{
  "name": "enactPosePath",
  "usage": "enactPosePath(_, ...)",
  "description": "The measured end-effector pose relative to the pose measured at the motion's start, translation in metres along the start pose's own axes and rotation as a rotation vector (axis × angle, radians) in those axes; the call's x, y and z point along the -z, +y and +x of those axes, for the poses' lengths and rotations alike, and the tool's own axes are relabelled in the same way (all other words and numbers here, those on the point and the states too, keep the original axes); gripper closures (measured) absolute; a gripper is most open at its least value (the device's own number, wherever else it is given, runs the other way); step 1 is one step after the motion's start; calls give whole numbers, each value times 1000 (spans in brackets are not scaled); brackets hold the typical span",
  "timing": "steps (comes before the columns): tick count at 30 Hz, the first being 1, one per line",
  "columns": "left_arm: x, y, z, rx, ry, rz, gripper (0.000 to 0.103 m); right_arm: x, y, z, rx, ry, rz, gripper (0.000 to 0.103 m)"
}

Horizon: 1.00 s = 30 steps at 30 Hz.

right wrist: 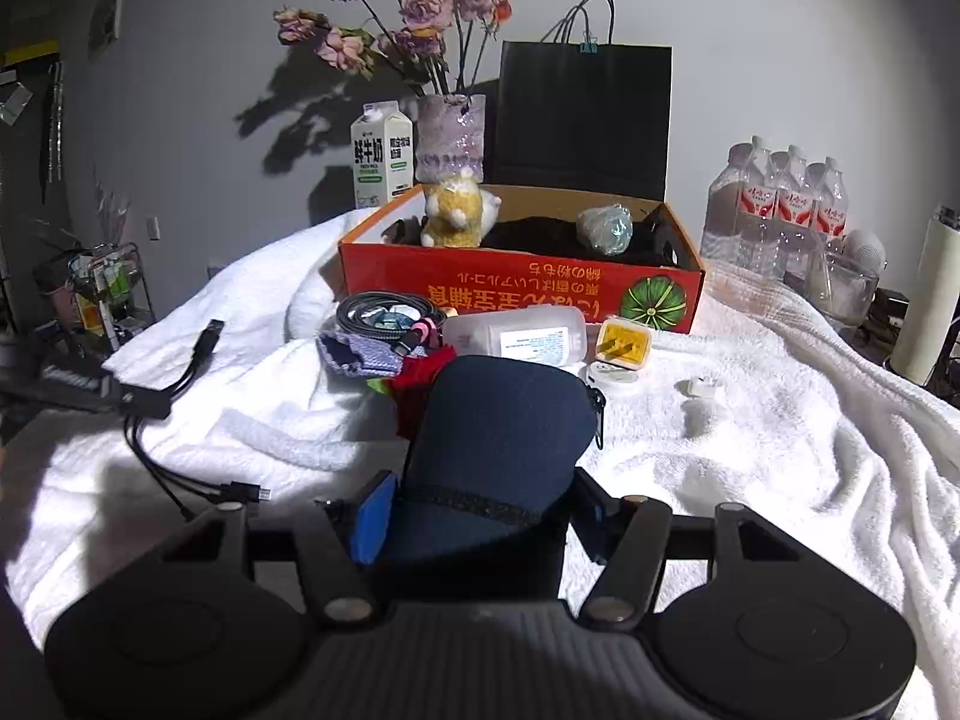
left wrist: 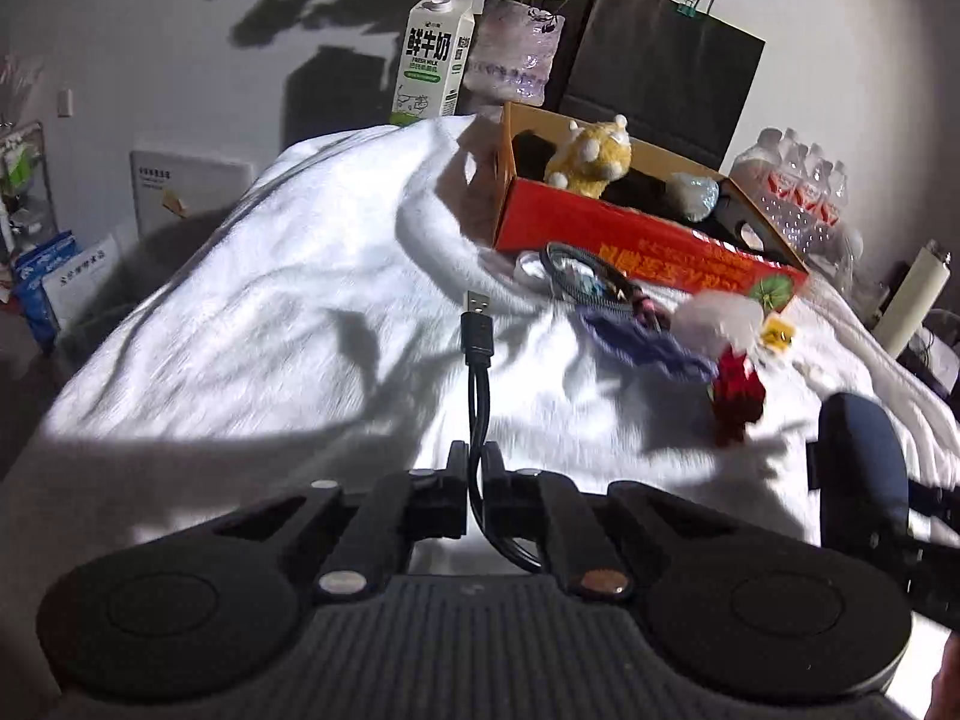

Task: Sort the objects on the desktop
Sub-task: 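Place the pouch in the box with the right tool while the left tool carries the cable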

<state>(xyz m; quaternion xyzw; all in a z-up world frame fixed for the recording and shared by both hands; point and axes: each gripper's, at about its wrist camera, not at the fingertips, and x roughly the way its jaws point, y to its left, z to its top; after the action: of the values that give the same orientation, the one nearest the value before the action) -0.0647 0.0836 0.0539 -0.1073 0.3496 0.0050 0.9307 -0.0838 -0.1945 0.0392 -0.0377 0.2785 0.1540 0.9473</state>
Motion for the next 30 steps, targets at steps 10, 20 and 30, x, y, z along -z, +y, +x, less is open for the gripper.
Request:
enactPosePath(10, -5, -40, -70, 186, -145, 30, 100, -4, -3, -52, 5, -125, 6, 44)
enactPosePath(20, -53, -77, -56, 304, -168, 94, 100, -29, -40, -81, 49, -218, 25, 44)
enactPosePath(30, -192, -131, 21, 352, -126, 109, 100, -164, -77, -6, -13, -217, -36, 44)
